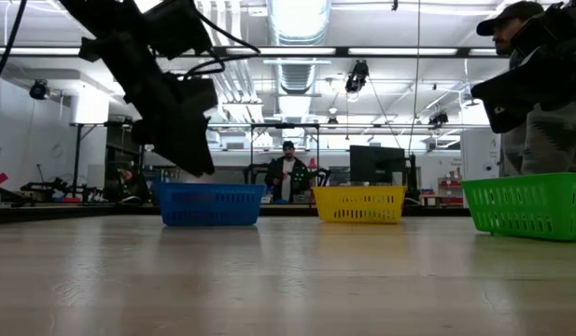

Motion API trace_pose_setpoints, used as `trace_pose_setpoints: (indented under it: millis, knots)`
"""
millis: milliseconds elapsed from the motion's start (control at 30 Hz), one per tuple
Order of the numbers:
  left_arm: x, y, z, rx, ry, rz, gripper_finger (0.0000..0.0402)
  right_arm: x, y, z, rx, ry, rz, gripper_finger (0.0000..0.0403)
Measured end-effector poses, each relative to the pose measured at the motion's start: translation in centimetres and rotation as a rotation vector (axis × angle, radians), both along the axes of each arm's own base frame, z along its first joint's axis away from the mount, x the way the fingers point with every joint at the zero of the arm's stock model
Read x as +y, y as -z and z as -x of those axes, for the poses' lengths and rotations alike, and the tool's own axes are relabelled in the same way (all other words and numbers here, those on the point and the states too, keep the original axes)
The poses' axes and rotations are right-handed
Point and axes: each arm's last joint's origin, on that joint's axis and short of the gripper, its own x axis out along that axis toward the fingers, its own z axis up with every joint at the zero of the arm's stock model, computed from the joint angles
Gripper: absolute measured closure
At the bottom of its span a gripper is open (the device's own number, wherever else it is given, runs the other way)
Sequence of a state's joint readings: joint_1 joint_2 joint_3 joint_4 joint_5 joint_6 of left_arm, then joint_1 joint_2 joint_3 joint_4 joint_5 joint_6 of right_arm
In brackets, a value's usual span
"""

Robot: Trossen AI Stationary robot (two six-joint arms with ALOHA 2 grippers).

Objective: Pick and place Stapler, Stapler remover, tape
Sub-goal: Return to Home Position

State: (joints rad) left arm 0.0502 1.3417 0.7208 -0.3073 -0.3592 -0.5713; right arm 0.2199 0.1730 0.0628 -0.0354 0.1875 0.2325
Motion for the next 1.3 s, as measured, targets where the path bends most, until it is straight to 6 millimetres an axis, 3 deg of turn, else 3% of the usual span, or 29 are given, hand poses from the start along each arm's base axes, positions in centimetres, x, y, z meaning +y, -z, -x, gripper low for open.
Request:
trace_pose_setpoints:
  millis: [133,467,700,1000,1300]
  knots:
    - [0.0,-1.1,0.2,-0.041,0.002,-0.001,0.0191,0.0,0.0,0.0,0.003,0.0,0.003,0.0394]
    - [-1.1,-5.7,2.1,-0.239,0.109,-0.006,0.0192,0.0,-0.1,0.0,-0.015,-0.001,-0.004,0.0394]
    - [-2.7,-5.1,4.1,-0.321,0.13,-0.095,0.0245,0.0,-0.2,0.0,-0.018,0.002,-0.031,0.0394]
    - [-4.2,-3.2,5.8,-0.436,0.274,-0.137,0.039,0.0,-0.3,0.0,-0.028,0.005,-0.052,0.0394]
    - [-4.2,-2.0,8.5,-0.523,0.315,-0.112,0.0393,0.0,-0.6,-0.1,-0.061,0.001,-0.035,0.0394]
